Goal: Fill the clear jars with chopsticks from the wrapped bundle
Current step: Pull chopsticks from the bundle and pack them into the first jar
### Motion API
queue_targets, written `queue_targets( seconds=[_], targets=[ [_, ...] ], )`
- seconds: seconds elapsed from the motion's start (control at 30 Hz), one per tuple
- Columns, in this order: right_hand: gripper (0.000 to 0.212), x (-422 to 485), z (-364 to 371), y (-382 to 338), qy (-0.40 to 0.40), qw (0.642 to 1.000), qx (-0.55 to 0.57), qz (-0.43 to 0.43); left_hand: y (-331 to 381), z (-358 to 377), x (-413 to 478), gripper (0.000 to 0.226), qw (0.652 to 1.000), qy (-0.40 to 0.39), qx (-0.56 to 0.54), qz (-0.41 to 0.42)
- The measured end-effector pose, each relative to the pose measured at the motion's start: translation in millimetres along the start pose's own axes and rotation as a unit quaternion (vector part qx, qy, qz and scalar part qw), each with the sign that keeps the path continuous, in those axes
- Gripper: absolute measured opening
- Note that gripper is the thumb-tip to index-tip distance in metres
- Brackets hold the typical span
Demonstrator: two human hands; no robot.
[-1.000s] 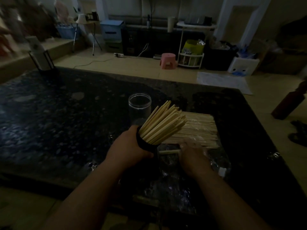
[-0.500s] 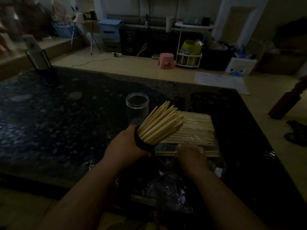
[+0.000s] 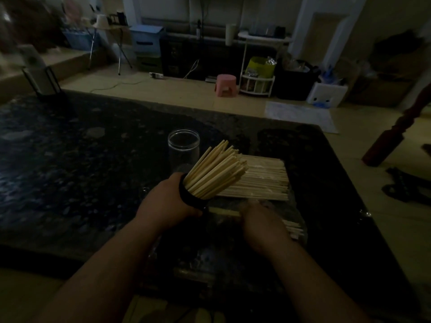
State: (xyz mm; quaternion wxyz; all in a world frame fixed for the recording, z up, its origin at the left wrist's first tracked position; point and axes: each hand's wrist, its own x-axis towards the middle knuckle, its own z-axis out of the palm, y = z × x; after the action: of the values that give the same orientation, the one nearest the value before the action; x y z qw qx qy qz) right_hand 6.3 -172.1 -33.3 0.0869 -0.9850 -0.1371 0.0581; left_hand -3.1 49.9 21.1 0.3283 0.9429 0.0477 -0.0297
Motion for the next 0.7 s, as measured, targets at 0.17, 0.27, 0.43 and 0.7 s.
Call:
queue_targets(
  seconds=[0.17,0.27,0.43,0.7],
  targets=[
    [0.041,-11,-13,-8,-0.007,1.000,0.003,-0.021,2,1,-1,0.087,1.000,0.004,-0.003,-0.001],
    [0.036,-22,-32,-14,-0.029,0.999,0.001,-0.032,1,0,-2,0.089,1.000,-0.004,-0.005,-0.007],
    [0.022,-36,-69,-20,0.024,0.996,-0.036,-0.080,3,1,-2,0.086,1.000,0.000,0.001,-0.015],
    [0.021,-34,-97,-17,0.389,0.908,0.047,-0.146,4,2,-2,0.090,1.000,-0.007,0.023,-0.004]
  ],
)
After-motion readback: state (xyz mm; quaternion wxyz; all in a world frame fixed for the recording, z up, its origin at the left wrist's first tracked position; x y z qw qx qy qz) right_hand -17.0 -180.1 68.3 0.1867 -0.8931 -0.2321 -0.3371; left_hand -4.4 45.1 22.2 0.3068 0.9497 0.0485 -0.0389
